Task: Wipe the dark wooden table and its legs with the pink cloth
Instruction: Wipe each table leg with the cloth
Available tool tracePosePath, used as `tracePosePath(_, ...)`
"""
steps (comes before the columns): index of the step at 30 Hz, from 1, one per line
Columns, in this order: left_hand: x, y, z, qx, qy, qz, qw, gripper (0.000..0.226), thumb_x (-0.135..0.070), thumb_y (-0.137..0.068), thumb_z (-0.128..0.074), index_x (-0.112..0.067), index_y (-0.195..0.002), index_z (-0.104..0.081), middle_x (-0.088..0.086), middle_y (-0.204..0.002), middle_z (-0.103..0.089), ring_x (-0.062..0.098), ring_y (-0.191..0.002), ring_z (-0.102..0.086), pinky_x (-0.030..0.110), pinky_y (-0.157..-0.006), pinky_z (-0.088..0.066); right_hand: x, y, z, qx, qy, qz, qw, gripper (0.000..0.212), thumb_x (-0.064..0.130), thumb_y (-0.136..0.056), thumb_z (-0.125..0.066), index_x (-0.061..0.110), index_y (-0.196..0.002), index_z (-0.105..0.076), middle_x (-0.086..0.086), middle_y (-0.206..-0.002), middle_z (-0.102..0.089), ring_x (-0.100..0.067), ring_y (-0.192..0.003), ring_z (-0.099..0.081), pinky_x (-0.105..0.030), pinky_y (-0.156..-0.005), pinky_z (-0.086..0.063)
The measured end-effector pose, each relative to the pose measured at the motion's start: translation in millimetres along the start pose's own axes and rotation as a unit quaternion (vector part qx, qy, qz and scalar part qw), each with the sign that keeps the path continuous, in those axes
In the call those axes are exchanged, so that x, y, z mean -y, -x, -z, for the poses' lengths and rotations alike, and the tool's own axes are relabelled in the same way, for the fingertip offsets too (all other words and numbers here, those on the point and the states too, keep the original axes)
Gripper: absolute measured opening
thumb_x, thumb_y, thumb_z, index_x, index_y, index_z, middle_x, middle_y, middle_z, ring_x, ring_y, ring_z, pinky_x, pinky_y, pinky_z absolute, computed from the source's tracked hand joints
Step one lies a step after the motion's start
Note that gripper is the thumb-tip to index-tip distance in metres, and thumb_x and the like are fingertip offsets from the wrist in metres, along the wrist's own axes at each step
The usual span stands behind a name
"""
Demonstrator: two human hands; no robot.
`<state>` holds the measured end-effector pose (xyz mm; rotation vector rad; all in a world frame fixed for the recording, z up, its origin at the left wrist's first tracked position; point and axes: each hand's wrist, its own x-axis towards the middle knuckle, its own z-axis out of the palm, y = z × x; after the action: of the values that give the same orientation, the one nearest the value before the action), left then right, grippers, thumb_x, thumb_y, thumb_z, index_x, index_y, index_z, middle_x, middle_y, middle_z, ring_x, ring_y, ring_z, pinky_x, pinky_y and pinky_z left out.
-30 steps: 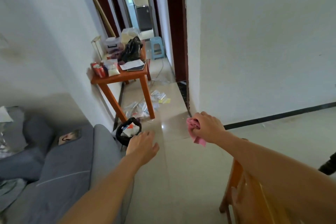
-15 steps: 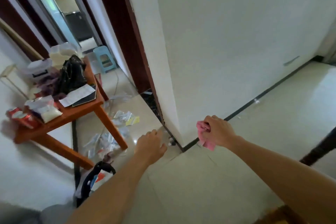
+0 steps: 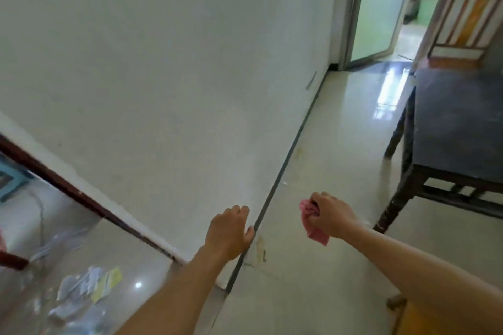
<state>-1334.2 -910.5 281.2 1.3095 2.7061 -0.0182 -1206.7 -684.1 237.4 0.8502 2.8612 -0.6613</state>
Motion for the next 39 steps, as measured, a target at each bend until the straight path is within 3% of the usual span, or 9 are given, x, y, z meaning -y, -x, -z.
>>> tracePosePath(8, -36.0, -192.8, 19.8, 0.017, 0.013, -0.121, 0.992, 0.047, -0.044, -0.095, -0.045, -0.017, -0.134, -0.047, 0.002, -0.120, -0.060, 0.019, -0.100, -0.061, 0.029, -0.087, -0.050, -78.6, -83.7, 48.8, -0.048, -0.025, -0.120, 0.991, 0.017, 0.038, -0.088, -0.059, 0.025, -0.097, -0.053, 0.005, -0.092, -0.053, -0.017, -0.077, -0.055, -0.028, -0.066, -0.041)
tracePosePath(14, -89.2, -349.0, 18.6, 0.036, 0.010, -0.241, 0.970, 0.042, -0.042, -0.094, -0.046, -0.016, -0.126, -0.050, 0.003, -0.116, -0.059, 0.022, -0.098, -0.060, 0.035, -0.085, -0.051, -164.4, -131.8, 65.7, -0.083, -0.063, -0.286, 0.953, 0.014, 0.031, -0.084, -0.068, 0.026, -0.085, -0.055, 0.006, -0.087, -0.056, -0.011, -0.074, -0.059, -0.032, -0.073, -0.053)
tracePosePath(17, -118.1, -422.6, 20.4, 0.051, 0.006, -0.312, 0.949, 0.042, -0.042, -0.094, -0.046, -0.016, -0.127, -0.049, 0.003, -0.118, -0.058, 0.022, -0.100, -0.059, 0.037, -0.086, -0.051, -204.6, -150.7, 64.3, -0.094, -0.084, -0.384, 0.915, 0.021, 0.033, -0.081, -0.069, 0.027, -0.084, -0.049, 0.001, -0.089, -0.053, -0.015, -0.073, -0.057, -0.034, -0.071, -0.052)
tracePosePath(20, -154.8, -487.7, 28.1, 0.065, -0.028, -0.399, 0.914, 0.041, -0.042, -0.095, -0.044, -0.015, -0.126, -0.048, 0.003, -0.118, -0.058, 0.022, -0.103, -0.057, 0.036, -0.087, -0.050, -229.8, -163.2, 63.1, -0.116, -0.106, -0.467, 0.870, 0.018, 0.035, -0.078, -0.069, 0.027, -0.086, -0.055, 0.001, -0.088, -0.057, -0.017, -0.075, -0.059, -0.039, -0.072, -0.055)
tracePosePath(25, -241.2, -553.1, 30.9, 0.095, -0.065, -0.529, 0.841, 0.042, -0.041, -0.097, -0.042, -0.017, -0.131, -0.045, 0.002, -0.122, -0.055, 0.021, -0.107, -0.055, 0.033, -0.088, -0.043, -244.3, -155.5, 56.5, -0.144, -0.173, -0.574, 0.787, 0.015, 0.033, -0.083, -0.066, 0.030, -0.092, -0.055, 0.004, -0.090, -0.055, -0.011, -0.077, -0.057, -0.033, -0.073, -0.055)
tracePosePath(28, -297.4, -580.5, 20.0, 0.113, -0.062, -0.599, 0.791, 0.045, -0.042, -0.098, -0.044, -0.018, -0.136, -0.043, 0.001, -0.129, -0.055, 0.019, -0.112, -0.054, 0.033, -0.097, -0.042, -264.7, -153.6, 47.6, -0.152, -0.185, -0.627, 0.741, 0.011, 0.030, -0.088, -0.062, 0.026, -0.090, -0.052, 0.007, -0.084, -0.053, -0.005, -0.070, -0.050, -0.017, -0.056, -0.039)
tracePosePath(30, -329.4, -595.0, 8.1, 0.132, -0.069, -0.623, 0.768, 0.046, -0.042, -0.098, -0.045, -0.018, -0.137, -0.043, 0.002, -0.132, -0.053, 0.019, -0.116, -0.053, 0.034, -0.100, -0.042, -281.5, -158.9, 42.8, -0.153, -0.198, -0.656, 0.712, 0.013, 0.026, -0.090, -0.059, 0.023, -0.086, -0.048, 0.005, -0.083, -0.050, -0.005, -0.066, -0.042, -0.016, -0.052, -0.026)
tracePosePath(35, -379.8, -628.1, -20.0, 0.158, -0.124, -0.685, 0.701, 0.040, -0.041, -0.099, -0.043, -0.019, -0.132, -0.045, 0.000, -0.128, -0.054, 0.017, -0.112, -0.052, 0.031, -0.099, -0.040, -303.2, -185.5, 26.3, -0.169, -0.266, -0.718, 0.621, 0.016, 0.030, -0.088, -0.061, 0.023, -0.088, -0.047, 0.000, -0.093, -0.057, -0.017, -0.080, -0.053, -0.029, -0.065, -0.038)
tracePosePath(39, -419.3, -648.9, -32.7, 0.158, -0.140, -0.739, 0.640, 0.035, -0.038, -0.098, -0.043, -0.019, -0.127, -0.046, 0.000, -0.124, -0.054, 0.017, -0.111, -0.051, 0.032, -0.097, -0.041, -299.5, -204.9, 21.5, -0.192, -0.271, -0.757, 0.563, 0.016, 0.031, -0.090, -0.062, 0.026, -0.094, -0.048, 0.004, -0.094, -0.057, -0.011, -0.078, -0.052, -0.019, -0.057, -0.034)
